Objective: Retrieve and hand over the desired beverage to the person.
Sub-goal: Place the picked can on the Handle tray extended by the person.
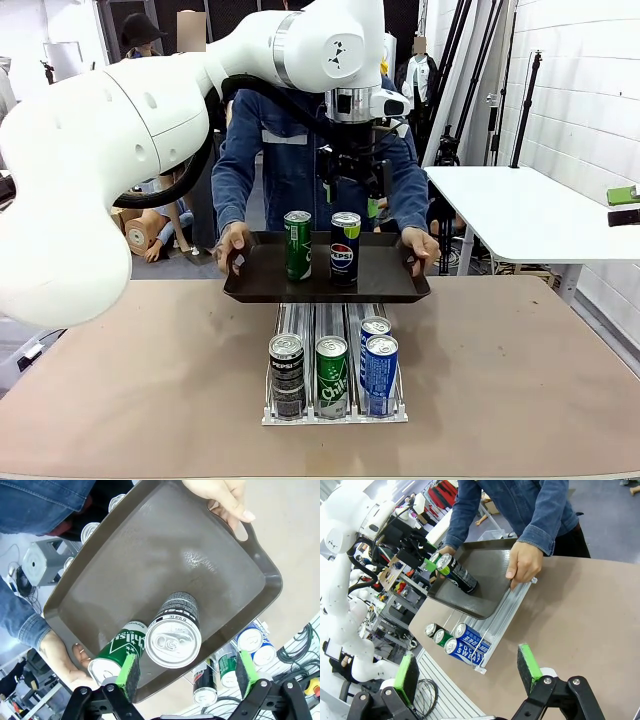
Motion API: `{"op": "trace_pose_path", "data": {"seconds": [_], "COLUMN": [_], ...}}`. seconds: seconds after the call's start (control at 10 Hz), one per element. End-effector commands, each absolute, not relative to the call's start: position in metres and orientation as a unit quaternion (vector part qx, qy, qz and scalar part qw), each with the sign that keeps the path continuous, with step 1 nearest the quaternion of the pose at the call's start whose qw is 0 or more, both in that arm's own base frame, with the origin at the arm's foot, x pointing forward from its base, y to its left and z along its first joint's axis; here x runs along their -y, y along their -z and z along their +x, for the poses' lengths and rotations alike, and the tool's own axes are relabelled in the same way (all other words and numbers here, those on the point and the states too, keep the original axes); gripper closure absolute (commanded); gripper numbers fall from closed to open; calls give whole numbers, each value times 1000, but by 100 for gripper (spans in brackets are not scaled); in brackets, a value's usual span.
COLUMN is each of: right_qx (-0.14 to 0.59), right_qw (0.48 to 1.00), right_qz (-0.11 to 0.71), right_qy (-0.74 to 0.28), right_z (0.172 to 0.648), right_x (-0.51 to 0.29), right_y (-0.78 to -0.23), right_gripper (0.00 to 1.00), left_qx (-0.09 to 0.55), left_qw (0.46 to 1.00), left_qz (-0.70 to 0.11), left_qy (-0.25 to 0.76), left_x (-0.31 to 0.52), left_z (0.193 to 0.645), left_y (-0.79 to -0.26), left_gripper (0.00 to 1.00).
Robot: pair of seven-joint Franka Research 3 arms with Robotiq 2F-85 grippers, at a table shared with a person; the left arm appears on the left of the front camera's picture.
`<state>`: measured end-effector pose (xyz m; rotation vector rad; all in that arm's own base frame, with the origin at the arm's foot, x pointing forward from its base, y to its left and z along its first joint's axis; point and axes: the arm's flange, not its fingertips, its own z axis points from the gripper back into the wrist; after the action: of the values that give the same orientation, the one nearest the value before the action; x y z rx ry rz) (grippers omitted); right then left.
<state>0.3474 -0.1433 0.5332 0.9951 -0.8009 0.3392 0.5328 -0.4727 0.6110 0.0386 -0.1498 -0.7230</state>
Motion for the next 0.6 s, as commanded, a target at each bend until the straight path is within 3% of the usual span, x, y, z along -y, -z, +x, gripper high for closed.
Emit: {"op": "trace_pose_path", "data": {"seconds": [0.0,0.5], "right_qx": [379,379], "right_qw": [781,781], "right_qz": [470,470], "right_qy": [-159,-159], "right_z": [349,349], "right_x": [143,143], "right_y": [-534,-534], "right_gripper": [0,0], "left_qx": [73,60], "left_qw": [932,942], "left_qz": [19,-33], "left_qy": [353,328], "left_x": [473,411], "left_z": [533,523], "left_y": [-611,-677], "left_gripper": [0,0]}}
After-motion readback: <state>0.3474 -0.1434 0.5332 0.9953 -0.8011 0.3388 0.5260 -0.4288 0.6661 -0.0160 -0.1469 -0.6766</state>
